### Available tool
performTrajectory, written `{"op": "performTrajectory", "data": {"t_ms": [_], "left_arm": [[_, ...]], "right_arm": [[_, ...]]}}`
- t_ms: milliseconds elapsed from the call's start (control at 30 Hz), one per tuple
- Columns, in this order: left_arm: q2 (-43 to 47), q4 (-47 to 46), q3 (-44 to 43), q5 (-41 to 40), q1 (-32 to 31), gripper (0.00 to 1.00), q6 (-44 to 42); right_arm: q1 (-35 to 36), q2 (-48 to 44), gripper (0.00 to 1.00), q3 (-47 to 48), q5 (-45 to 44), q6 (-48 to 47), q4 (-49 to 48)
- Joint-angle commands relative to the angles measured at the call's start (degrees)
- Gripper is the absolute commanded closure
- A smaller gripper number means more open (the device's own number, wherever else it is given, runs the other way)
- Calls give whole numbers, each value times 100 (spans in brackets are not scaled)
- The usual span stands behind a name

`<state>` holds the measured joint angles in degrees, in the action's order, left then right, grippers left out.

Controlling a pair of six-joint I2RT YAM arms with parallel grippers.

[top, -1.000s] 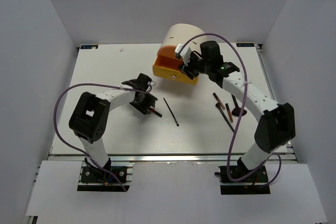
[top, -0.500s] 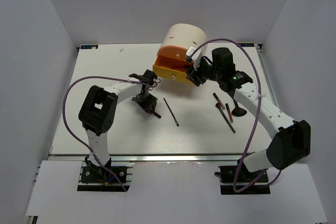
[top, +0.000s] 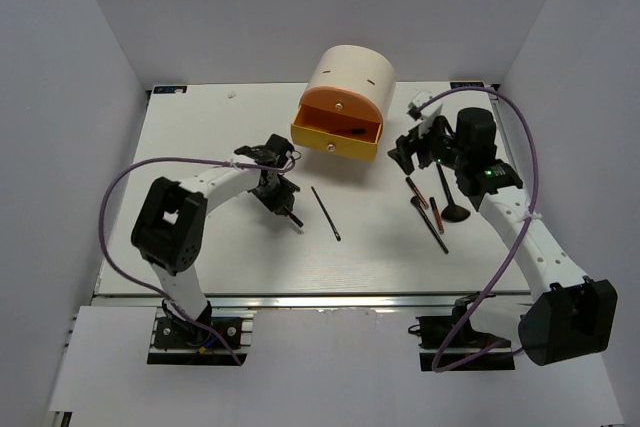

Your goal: Organize the makeup

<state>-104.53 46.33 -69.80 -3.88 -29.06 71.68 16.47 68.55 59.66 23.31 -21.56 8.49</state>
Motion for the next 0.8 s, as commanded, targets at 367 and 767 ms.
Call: {"op": "performTrajectory", "data": {"t_ms": [367,767], "left_arm": [[2543,-2988,-85,300,-38,100,-427],[1067,-3639,-1194,107,-30,99,362]], "right_arm": [[-996,-334,100,-639,411,1110,-549],[-1286,-545,100,-938,139,1295,-743]]}}
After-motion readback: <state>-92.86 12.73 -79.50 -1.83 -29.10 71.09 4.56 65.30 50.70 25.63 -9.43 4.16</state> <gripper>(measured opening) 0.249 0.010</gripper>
